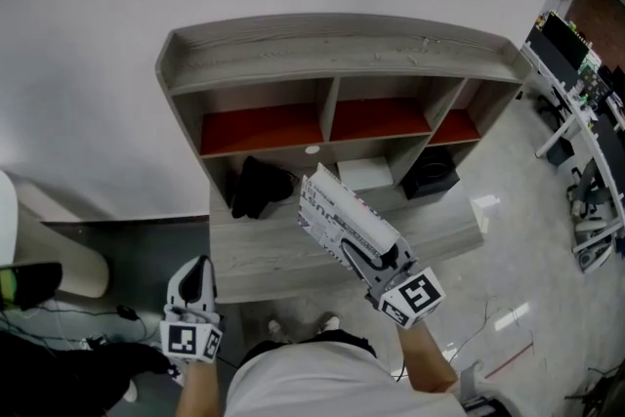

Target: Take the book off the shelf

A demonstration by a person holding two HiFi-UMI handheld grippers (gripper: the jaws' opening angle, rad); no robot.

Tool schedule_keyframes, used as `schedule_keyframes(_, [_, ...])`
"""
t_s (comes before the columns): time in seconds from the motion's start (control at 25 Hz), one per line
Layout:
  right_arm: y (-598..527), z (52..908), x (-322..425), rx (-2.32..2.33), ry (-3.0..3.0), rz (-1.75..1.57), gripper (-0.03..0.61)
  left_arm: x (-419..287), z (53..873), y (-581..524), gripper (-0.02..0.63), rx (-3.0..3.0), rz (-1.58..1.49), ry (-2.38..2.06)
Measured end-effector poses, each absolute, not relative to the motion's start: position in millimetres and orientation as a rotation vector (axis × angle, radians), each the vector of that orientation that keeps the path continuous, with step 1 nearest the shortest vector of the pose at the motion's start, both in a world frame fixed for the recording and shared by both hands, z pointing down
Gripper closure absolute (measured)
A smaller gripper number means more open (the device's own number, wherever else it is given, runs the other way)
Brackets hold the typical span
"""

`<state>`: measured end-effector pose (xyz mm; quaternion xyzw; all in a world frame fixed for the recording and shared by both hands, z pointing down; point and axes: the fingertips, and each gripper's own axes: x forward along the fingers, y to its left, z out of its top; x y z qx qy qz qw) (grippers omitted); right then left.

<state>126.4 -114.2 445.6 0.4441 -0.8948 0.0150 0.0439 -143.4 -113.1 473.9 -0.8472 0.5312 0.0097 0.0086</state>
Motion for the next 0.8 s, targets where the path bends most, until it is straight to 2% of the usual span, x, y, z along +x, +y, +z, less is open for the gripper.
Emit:
schedule_keyframes(0.36, [-102, 445, 143, 1.455, -2.681, 0.021, 0.408, -168, 481, -96, 0.597, -2.563, -0.066, 1.759])
schedule_keyframes(0.8, [-123, 432, 154, 1.482, -2.691, -0.033, 0.408, -144, 462, -125, 0.597, -2.541, -0.049, 1.665])
